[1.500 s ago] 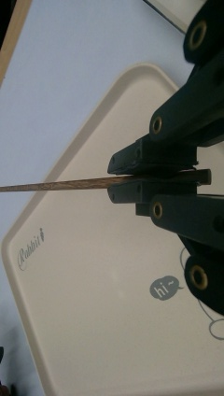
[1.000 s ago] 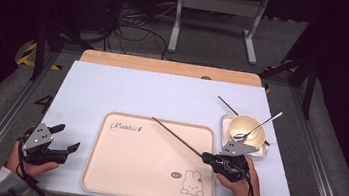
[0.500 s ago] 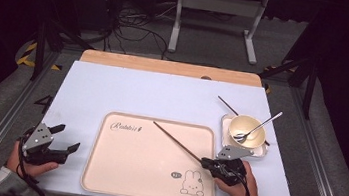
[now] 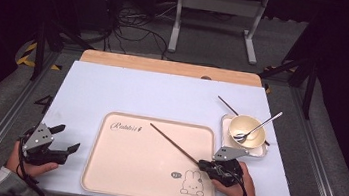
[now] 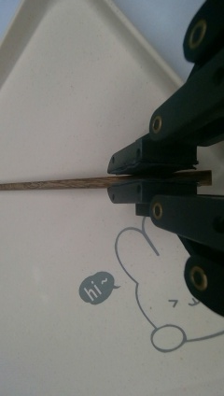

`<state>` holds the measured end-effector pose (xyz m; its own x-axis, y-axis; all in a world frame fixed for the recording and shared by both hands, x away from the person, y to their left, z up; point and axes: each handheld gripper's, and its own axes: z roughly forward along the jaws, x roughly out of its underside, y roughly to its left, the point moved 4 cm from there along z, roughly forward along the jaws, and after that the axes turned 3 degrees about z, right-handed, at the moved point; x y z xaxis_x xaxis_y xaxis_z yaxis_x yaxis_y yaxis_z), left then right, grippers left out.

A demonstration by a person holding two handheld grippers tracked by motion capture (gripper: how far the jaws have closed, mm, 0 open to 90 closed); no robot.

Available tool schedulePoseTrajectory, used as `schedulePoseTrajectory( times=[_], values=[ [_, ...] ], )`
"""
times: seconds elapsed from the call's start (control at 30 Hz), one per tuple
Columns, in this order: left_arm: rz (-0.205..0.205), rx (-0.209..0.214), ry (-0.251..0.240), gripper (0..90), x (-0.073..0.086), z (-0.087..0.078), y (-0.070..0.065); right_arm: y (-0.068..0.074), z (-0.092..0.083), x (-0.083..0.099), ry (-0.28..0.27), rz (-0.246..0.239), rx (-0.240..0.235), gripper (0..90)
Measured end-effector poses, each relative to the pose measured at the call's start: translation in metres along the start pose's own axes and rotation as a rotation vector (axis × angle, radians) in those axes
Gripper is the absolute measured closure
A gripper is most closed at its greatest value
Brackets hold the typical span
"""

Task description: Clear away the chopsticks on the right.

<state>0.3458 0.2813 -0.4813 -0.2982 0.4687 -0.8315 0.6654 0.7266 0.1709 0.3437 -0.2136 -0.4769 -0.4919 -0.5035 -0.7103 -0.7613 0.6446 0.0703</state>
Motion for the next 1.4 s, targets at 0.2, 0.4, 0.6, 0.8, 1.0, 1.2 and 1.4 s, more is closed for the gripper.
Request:
schedulePoseTrajectory(
  times=[0.2, 0.4, 0.6, 0.8, 1.0, 1.2, 1.4],
  values=[
    [0.0, 0.001, 0.002, 19.7, 0.0, 0.0, 0.0, 0.001, 0.002, 0.001, 0.008, 0.005, 0.001, 81.0],
    [0.0, 0.003, 0.002, 19.6, 0.0, 0.0, 0.0, 0.001, -0.001, -0.001, -0.001, -0.003, 0.008, 78.2],
    [0.002, 0.003, 0.004, 19.7, 0.0, 0.0, 0.0, 0.003, -0.01, -0.007, -0.055, -0.022, 0.005, 71.2],
    [-0.003, 0.003, 0.004, 19.6, 0.001, 0.0, 0.0, 0.005, -0.023, -0.014, -0.107, -0.057, 0.02, 66.8],
    [-0.002, 0.005, 0.008, 19.6, 0.0, 0.001, 0.0, 0.001, -0.046, -0.024, -0.164, -0.076, 0.064, 66.7],
    [0.0, 0.004, 0.01, 19.7, 0.0, 0.001, -0.001, -0.005, -0.07, -0.031, -0.22, -0.072, 0.102, 66.7],
    [0.0, 0.008, 0.012, 19.7, 0.0, 0.002, -0.001, -0.015, -0.094, -0.034, -0.271, -0.059, 0.147, 65.9]
  ],
)
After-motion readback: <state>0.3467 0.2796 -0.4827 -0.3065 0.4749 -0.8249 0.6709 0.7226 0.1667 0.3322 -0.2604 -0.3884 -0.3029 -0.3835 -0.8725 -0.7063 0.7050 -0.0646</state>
